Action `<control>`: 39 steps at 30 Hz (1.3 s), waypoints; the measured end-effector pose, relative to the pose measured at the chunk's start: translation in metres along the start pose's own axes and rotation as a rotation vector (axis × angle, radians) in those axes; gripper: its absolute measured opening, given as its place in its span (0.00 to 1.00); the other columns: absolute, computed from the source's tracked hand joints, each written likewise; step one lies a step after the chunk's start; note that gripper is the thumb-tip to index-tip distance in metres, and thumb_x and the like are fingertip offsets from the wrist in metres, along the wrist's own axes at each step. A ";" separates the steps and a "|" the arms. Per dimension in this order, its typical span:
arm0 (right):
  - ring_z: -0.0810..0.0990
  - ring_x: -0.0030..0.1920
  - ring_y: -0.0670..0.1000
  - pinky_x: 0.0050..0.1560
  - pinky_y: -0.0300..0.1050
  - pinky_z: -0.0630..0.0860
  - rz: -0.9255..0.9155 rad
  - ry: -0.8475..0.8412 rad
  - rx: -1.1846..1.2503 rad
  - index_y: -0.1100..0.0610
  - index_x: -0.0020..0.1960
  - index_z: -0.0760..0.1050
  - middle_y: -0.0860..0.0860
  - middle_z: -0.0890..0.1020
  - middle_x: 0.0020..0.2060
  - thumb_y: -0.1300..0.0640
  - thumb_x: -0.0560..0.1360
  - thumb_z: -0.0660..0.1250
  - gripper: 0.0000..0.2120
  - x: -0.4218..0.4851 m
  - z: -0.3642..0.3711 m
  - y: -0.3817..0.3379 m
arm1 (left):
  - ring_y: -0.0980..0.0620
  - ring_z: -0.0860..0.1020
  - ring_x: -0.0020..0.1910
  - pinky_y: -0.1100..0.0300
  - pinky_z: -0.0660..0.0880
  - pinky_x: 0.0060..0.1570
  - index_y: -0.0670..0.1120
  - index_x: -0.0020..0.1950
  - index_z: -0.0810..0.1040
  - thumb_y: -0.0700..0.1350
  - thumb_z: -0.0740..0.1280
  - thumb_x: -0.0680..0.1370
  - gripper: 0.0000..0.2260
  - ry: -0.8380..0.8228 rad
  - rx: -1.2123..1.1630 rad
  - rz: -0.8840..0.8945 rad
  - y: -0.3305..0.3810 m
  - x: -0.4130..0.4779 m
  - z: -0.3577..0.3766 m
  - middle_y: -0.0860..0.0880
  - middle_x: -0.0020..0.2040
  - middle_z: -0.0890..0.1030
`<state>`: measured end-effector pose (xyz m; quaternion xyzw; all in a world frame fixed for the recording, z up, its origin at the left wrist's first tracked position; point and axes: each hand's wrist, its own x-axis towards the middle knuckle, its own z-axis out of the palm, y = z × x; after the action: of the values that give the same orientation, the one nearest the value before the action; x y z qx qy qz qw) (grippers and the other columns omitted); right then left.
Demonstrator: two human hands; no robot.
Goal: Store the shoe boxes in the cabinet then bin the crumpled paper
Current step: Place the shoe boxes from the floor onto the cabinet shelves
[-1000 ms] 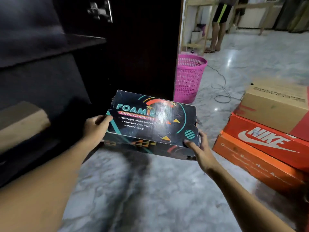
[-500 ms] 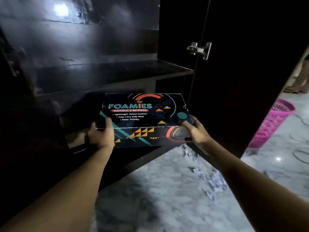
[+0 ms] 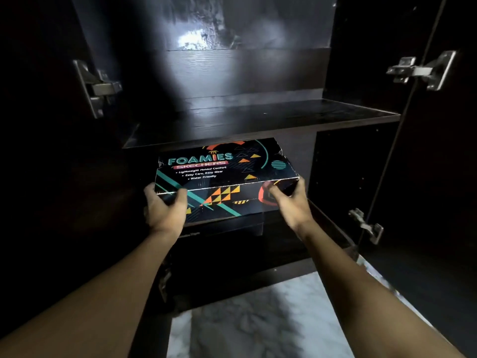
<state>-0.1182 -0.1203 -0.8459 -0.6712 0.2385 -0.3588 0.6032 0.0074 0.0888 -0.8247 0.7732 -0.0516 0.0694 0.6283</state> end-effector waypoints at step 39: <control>0.59 0.77 0.53 0.73 0.63 0.62 0.012 -0.228 -0.267 0.39 0.79 0.47 0.42 0.56 0.78 0.41 0.73 0.71 0.43 0.055 0.083 0.057 | 0.46 0.32 0.77 0.42 0.54 0.74 0.56 0.78 0.35 0.49 0.64 0.76 0.42 -0.457 1.055 0.276 -0.025 0.066 0.030 0.51 0.73 0.22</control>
<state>-0.0134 -0.1179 -0.8927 -0.7803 0.2181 -0.2416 0.5341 0.0777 0.0652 -0.8439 0.9626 -0.2444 -0.0015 0.1170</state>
